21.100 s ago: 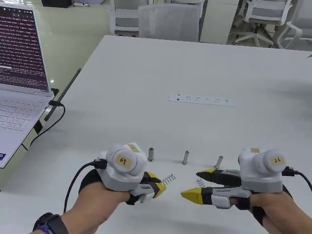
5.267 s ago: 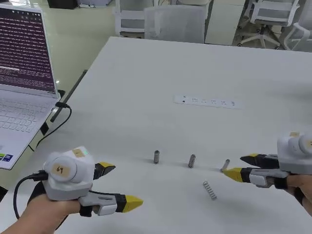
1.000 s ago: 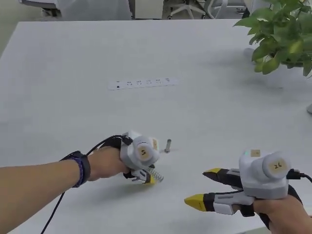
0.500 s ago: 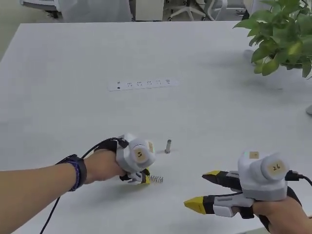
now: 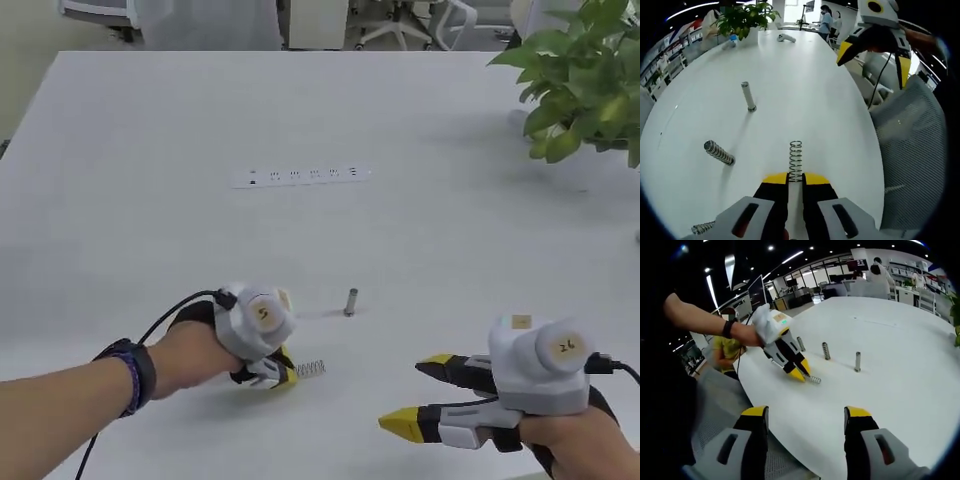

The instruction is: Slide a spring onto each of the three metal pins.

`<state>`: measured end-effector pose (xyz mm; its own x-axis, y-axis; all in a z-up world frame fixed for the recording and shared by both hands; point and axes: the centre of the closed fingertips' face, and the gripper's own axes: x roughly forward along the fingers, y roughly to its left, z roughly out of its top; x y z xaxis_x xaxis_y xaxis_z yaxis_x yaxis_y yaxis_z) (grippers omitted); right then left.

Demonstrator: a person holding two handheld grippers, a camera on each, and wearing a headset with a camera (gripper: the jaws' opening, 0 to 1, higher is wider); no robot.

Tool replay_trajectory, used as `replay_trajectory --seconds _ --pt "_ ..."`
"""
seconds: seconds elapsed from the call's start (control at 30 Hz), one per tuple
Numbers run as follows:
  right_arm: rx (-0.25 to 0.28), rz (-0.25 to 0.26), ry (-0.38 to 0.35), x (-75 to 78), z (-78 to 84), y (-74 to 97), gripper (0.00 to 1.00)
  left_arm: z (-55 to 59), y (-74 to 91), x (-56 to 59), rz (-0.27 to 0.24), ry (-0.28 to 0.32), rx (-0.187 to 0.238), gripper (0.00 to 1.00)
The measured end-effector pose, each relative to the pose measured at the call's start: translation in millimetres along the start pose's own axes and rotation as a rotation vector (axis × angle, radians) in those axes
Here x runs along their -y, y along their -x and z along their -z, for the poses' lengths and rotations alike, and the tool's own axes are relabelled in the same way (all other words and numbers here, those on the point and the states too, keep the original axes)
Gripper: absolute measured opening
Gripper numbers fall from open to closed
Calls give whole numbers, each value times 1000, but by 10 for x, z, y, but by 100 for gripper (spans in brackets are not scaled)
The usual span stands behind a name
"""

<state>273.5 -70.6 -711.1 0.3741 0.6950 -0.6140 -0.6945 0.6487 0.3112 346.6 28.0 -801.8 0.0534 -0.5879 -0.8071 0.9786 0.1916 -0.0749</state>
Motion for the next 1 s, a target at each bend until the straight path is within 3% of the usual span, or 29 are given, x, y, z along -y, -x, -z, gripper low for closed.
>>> replay_trajectory --seconds 0.5,1.0 --pt "-2 -50 6 -138 -16 -109 57 273 474 -46 -69 60 51 2" --pt "-1 -101 21 -266 -99 -244 55 340 808 -15 -121 69 80 2"
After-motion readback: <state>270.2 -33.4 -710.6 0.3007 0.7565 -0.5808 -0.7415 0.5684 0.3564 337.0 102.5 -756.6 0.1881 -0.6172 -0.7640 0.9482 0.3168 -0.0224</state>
